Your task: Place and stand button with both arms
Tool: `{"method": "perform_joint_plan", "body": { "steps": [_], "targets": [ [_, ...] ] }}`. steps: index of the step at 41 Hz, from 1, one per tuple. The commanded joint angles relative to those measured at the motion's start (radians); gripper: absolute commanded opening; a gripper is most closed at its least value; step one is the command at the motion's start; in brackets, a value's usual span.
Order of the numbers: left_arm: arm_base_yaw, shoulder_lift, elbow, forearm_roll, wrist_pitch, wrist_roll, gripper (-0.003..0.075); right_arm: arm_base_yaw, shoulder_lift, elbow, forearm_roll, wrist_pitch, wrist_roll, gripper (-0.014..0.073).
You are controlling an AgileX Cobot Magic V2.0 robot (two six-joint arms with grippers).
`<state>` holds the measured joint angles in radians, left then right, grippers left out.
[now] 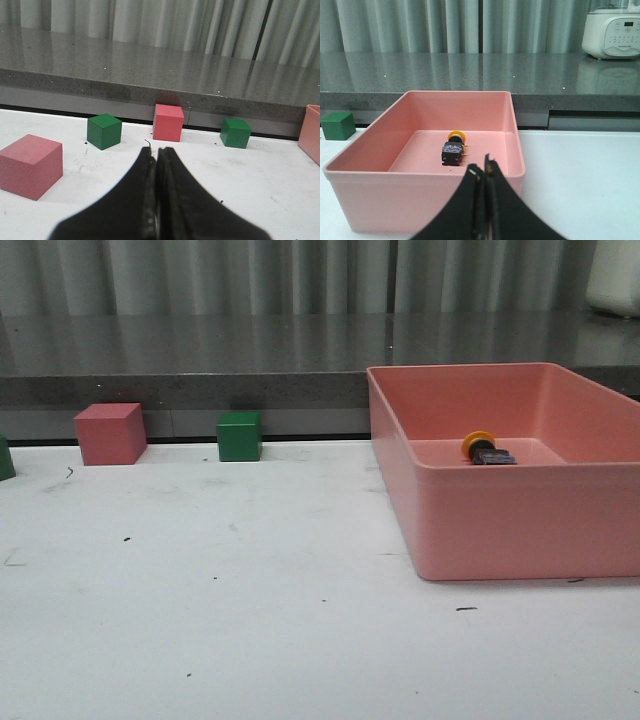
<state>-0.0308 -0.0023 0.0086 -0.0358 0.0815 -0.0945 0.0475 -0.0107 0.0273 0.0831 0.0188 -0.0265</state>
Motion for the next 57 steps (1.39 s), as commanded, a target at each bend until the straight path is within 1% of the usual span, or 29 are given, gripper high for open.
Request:
{"method": "perform_joint_plan", "body": {
  "steps": [1, 28, 37, 41, 47, 52, 57],
  "targets": [
    [0.002, -0.022, 0.015, -0.002, -0.082, -0.008, -0.002, 0.001, -0.017, -0.003, -0.003, -0.083, -0.009, -0.0118],
    [0.002, -0.022, 0.015, -0.002, -0.082, -0.008, -0.002, 0.001, -0.017, -0.003, -0.003, -0.083, -0.009, -0.0118],
    [0.002, -0.022, 0.014, -0.002, -0.155, -0.008, -0.002, 0.001, -0.017, -0.003, -0.003, -0.092, -0.009, -0.0118],
    [0.002, -0.022, -0.015, -0.002, -0.189, -0.008, -0.002, 0.001, -0.017, -0.02, -0.003, -0.085, -0.009, -0.0118],
    [0.002, -0.019, -0.156, -0.002, -0.137, -0.008, -0.002, 0.001, -0.016, -0.151, -0.003, 0.074, -0.009, -0.0118],
    [0.002, 0.017, -0.298, 0.003, -0.04, -0.008, -0.002, 0.001, 0.012, -0.314, -0.003, 0.225, -0.009, -0.0118],
    [0.002, 0.095, -0.463, 0.005, 0.101, -0.008, -0.002, 0.001, 0.093, -0.489, -0.003, 0.344, -0.009, -0.0118]
  ]
}}
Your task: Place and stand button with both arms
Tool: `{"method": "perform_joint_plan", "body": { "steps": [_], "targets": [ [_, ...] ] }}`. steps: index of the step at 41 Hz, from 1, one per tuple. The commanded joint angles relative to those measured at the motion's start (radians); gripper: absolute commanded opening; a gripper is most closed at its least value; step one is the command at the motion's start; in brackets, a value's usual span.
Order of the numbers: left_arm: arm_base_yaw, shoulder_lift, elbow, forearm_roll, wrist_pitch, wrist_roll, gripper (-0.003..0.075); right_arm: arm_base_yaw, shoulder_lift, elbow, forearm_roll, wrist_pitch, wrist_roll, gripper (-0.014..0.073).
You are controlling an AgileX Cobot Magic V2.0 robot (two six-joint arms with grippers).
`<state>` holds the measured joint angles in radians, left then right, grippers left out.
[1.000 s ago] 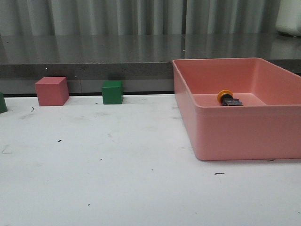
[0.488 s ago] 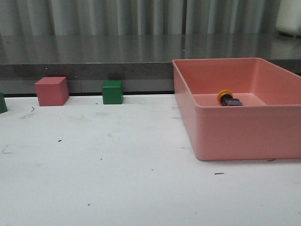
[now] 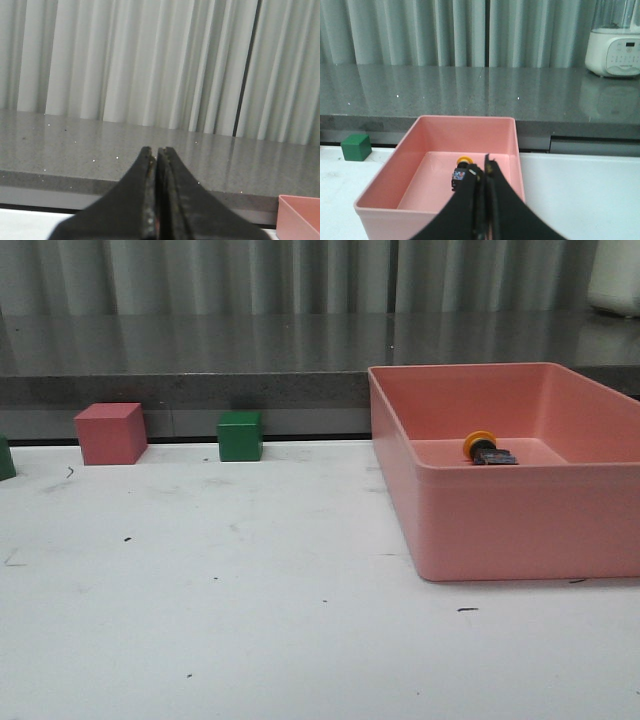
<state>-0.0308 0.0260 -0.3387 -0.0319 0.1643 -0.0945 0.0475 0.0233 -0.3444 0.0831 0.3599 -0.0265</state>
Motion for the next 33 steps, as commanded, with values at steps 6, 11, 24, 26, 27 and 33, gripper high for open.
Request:
{"method": "perform_joint_plan", "body": {
  "steps": [6, 11, 24, 26, 27, 33],
  "targets": [
    [0.002, 0.194, -0.305, 0.001, 0.183, -0.008, -0.002, 0.001, 0.194, -0.284, -0.004, 0.106, -0.009, -0.0118],
    [0.002, 0.311, -0.422, 0.001, 0.287, -0.008, -0.002, 0.001, 0.317, -0.392, -0.004, 0.19, -0.009, -0.0118],
    [0.002, 0.509, -0.473, 0.001, 0.344, -0.008, -0.002, 0.001, 0.535, -0.438, -0.004, 0.243, -0.009, -0.0118],
    [0.002, 0.526, -0.473, 0.001, 0.36, -0.008, -0.002, 0.001, 0.553, -0.438, -0.004, 0.246, -0.009, -0.0118],
    [0.002, 0.532, -0.473, 0.001, 0.368, -0.008, -0.002, 0.001, 0.559, -0.438, -0.004, 0.249, -0.009, -0.0118],
    [0.002, 0.574, -0.473, 0.001, 0.388, -0.008, -0.002, 0.001, 0.596, -0.438, -0.005, 0.283, -0.009, -0.0118]
  ]
}}
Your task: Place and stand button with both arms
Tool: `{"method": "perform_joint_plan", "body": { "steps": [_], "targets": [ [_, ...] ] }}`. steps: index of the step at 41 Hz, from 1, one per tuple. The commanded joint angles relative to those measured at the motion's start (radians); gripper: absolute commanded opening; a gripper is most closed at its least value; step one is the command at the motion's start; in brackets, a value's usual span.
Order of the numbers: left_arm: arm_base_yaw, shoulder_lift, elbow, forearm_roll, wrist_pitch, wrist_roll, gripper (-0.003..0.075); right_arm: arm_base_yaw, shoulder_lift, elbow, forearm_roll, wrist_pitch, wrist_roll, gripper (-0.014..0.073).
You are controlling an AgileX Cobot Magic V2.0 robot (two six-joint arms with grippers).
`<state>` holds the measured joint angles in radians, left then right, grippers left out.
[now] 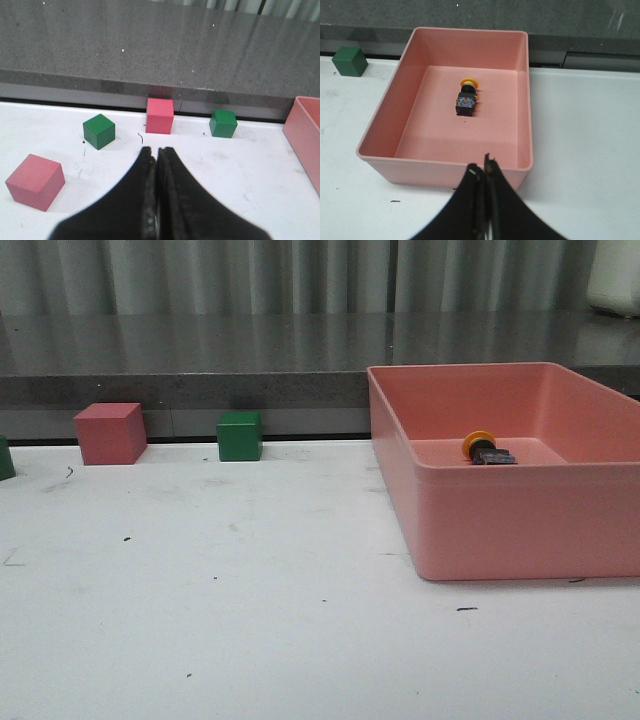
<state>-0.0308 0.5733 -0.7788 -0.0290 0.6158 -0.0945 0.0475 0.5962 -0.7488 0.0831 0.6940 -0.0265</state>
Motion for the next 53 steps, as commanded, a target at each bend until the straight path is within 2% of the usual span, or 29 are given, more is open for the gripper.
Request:
{"method": "perform_joint_plan", "body": {
  "steps": [1, 11, 14, 18, 24, 27, 38, 45, 53],
  "targets": [
    [0.002, 0.033, -0.033, -0.002, -0.064, -0.008, -0.002, 0.001, 0.026, -0.033, -0.005, -0.049, -0.009, -0.0118],
    [0.002, 0.064, -0.033, 0.013, -0.061, -0.008, -0.0019, 0.001, 0.064, -0.033, -0.018, 0.025, -0.009, -0.0111],
    [0.002, 0.064, -0.033, 0.042, -0.061, -0.008, -0.0013, 0.001, 0.07, -0.033, -0.023, 0.045, -0.009, -0.0062],
    [0.002, 0.064, -0.033, 0.077, -0.061, -0.008, 0.0069, 0.001, 0.07, -0.033, -0.024, 0.06, -0.009, 0.012],
    [0.002, 0.064, -0.033, 0.074, -0.063, -0.008, 0.0304, 0.001, 0.07, -0.033, -0.024, 0.061, -0.009, 0.0424],
    [0.002, 0.064, -0.033, 0.074, -0.063, -0.008, 0.0368, 0.001, 0.07, -0.033, -0.024, 0.061, -0.009, 0.0489],
    [0.002, 0.064, -0.033, 0.074, -0.063, -0.008, 0.0366, 0.001, 0.07, -0.033, -0.024, 0.059, -0.009, 0.0491],
    [0.002, 0.064, -0.033, 0.074, -0.063, -0.008, 0.0366, 0.001, 0.076, -0.035, -0.024, 0.006, -0.009, 0.0493],
    [0.002, 0.064, -0.033, 0.074, -0.063, -0.008, 0.0366, 0.001, 0.167, -0.09, -0.012, 0.022, -0.009, 0.0492]
  ]
}}
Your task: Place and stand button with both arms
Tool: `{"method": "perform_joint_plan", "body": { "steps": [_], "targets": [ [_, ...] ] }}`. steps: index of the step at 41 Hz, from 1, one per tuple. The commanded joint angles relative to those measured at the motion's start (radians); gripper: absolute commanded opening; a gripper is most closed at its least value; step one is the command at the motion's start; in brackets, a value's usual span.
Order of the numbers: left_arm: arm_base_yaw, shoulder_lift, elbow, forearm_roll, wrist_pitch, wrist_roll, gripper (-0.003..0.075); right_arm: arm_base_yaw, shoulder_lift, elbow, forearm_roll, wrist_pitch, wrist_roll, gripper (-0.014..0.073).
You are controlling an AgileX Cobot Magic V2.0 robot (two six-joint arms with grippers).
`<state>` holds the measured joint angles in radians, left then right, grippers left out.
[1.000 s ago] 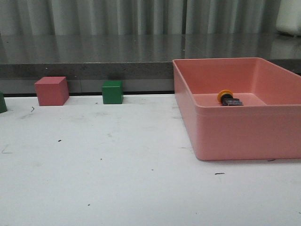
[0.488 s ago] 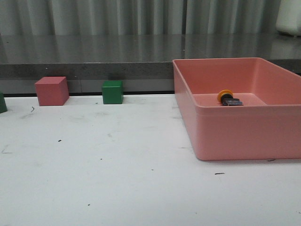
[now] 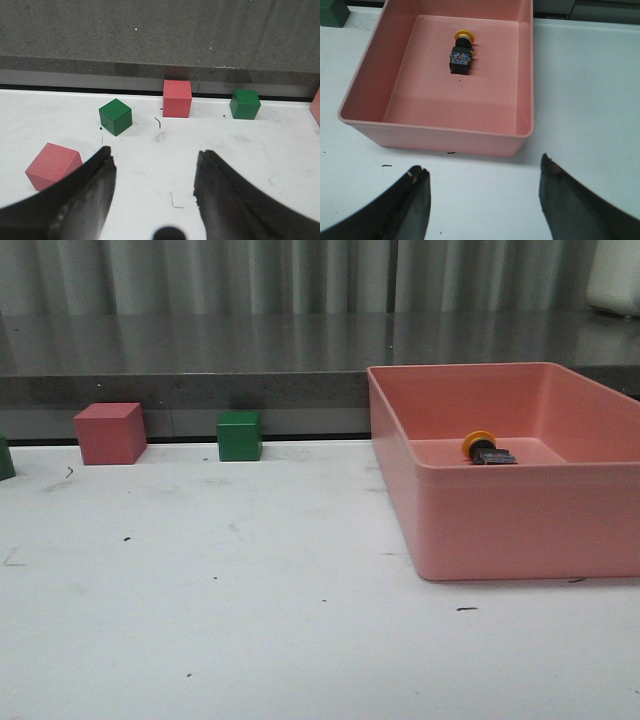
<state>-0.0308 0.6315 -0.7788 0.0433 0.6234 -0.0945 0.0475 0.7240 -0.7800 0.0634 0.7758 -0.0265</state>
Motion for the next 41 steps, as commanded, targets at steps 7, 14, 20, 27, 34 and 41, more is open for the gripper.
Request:
{"method": "perform_joint_plan", "body": {
  "steps": [7, 14, 20, 27, 34, 41],
  "targets": [
    [0.002, 0.006, -0.033, 0.002, -0.07, -0.008, 0.0366, 0.015, 0.197, -0.178, 0.015, -0.005, -0.009, 0.0492],
    [0.002, 0.006, -0.033, 0.002, -0.07, -0.008, 0.0366, 0.071, 0.37, -0.297, 0.015, 0.016, -0.009, 0.0492],
    [0.002, 0.006, -0.033, 0.002, -0.07, -0.008, 0.0366, 0.108, 0.539, -0.408, 0.015, 0.051, -0.009, 0.0494],
    [0.002, 0.006, -0.033, 0.002, -0.07, -0.008, 0.0366, 0.116, 0.716, -0.527, 0.015, 0.085, -0.009, 0.0568],
    [0.002, 0.006, -0.033, 0.002, -0.07, -0.008, 0.0366, 0.116, 0.89, -0.664, 0.015, 0.145, -0.008, 0.0564],
    [0.002, 0.006, -0.033, 0.002, -0.07, -0.008, 0.0366, 0.116, 1.046, -0.807, -0.006, 0.218, 0.032, 0.0564]
  ]
}}
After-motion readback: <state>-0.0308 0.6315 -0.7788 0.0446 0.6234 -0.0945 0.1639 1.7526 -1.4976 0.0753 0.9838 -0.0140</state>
